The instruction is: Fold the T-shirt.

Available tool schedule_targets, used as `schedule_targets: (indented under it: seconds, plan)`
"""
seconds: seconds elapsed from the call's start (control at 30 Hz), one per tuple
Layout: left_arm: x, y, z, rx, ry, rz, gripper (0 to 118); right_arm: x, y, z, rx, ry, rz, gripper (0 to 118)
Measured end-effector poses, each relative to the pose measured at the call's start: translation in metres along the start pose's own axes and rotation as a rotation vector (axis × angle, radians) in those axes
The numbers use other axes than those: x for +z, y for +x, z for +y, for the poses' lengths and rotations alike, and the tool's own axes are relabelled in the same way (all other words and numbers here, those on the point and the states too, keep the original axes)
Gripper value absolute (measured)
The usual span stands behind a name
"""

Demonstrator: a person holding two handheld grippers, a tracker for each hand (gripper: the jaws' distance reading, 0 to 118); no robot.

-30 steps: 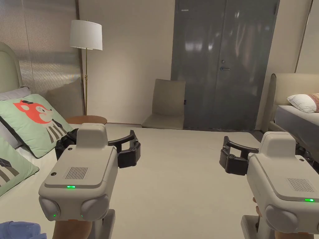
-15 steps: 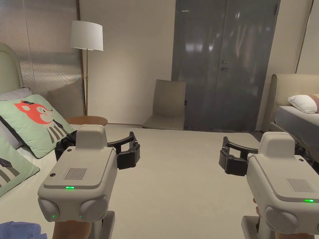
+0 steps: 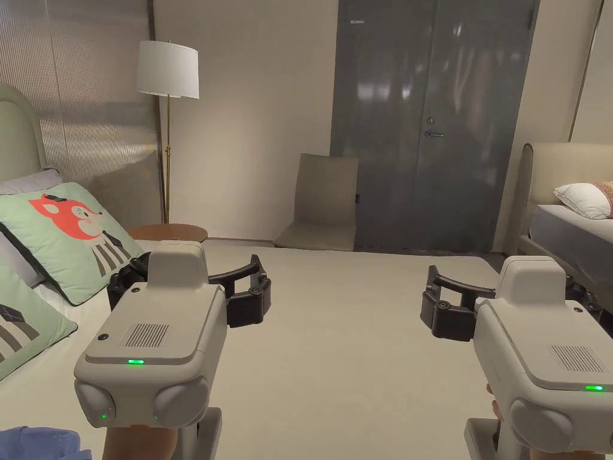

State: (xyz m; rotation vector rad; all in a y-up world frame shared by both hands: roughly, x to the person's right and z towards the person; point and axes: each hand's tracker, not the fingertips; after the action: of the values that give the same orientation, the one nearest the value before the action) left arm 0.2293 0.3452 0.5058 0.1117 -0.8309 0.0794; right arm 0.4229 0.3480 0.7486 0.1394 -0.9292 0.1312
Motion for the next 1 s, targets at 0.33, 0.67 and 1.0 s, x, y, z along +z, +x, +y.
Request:
schedule_targets:
  seconds: [0.33,0.67,1.0]
  plan:
    - [0.001,0.0011,-0.001,-0.006,-0.001,-0.002,111,0.0007,-0.0011,0.0005,-0.003,0.001,0.001,118]
    - [0.0032,0.0003,0.0005,0.004,0.004,0.006,111,0.0022,-0.0009,0.0001,0.003,0.007,-0.007,118]
    - [0.0052,-0.0002,0.0015,0.013,0.015,0.005,111,0.0055,-0.0015,0.0028,0.012,0.03,-0.012,118]
